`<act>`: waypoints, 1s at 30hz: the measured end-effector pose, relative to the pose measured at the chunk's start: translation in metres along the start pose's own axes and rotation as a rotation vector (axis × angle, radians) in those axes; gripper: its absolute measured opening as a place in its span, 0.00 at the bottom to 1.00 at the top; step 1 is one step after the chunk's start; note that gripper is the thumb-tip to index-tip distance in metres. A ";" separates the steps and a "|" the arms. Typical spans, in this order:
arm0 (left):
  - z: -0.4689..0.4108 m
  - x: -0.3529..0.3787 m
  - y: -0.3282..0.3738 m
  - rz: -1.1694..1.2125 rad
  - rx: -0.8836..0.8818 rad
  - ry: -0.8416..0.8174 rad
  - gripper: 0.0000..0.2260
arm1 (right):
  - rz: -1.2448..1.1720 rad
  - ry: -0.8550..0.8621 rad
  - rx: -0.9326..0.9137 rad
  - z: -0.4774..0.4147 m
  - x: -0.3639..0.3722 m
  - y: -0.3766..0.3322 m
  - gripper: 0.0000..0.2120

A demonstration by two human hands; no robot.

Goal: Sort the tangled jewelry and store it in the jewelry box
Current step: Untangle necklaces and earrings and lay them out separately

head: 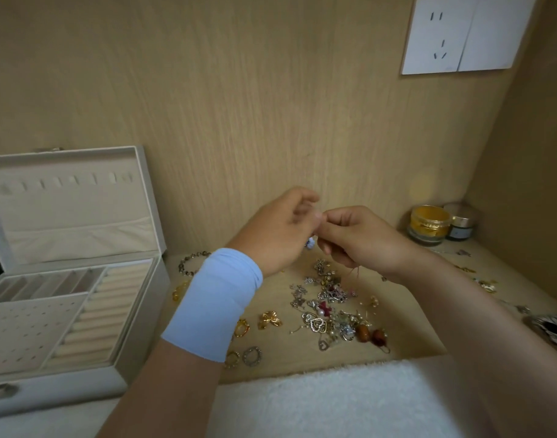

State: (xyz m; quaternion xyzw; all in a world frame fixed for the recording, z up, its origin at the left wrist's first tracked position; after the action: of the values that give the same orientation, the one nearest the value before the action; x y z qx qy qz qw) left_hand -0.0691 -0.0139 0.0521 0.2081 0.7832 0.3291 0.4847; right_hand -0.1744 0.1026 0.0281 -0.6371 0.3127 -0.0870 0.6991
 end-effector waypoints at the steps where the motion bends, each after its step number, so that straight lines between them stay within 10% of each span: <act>1: -0.001 0.009 -0.002 0.030 -0.034 -0.056 0.10 | 0.006 -0.007 -0.007 0.000 0.000 -0.001 0.15; 7: -0.002 -0.002 -0.020 -0.115 -0.144 -0.086 0.17 | 0.070 -0.005 0.042 -0.001 -0.010 0.007 0.15; 15: -0.005 -0.030 -0.029 0.414 -0.021 0.449 0.14 | 0.178 -0.200 0.103 -0.001 -0.012 0.025 0.07; 25: -0.002 -0.039 -0.052 -0.336 -0.201 0.394 0.09 | 0.081 -0.217 0.116 -0.005 -0.004 0.023 0.13; 30: -0.009 0.013 -0.032 0.101 -0.057 -0.011 0.15 | 0.024 -0.222 0.075 -0.004 0.003 0.017 0.10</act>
State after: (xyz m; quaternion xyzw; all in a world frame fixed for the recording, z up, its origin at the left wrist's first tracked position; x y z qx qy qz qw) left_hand -0.0835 -0.0305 0.0239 0.2354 0.7593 0.3742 0.4776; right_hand -0.1787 0.1004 0.0106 -0.6123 0.2374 -0.0195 0.7539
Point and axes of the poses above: each hand's wrist, its own z-axis away from the middle knuckle, its own x-axis out of the palm, y = z × x, the point moved 2 cm from there along -z, towards the middle knuckle, and after that the axes turned 5 degrees about x, right-handed, at the moved point
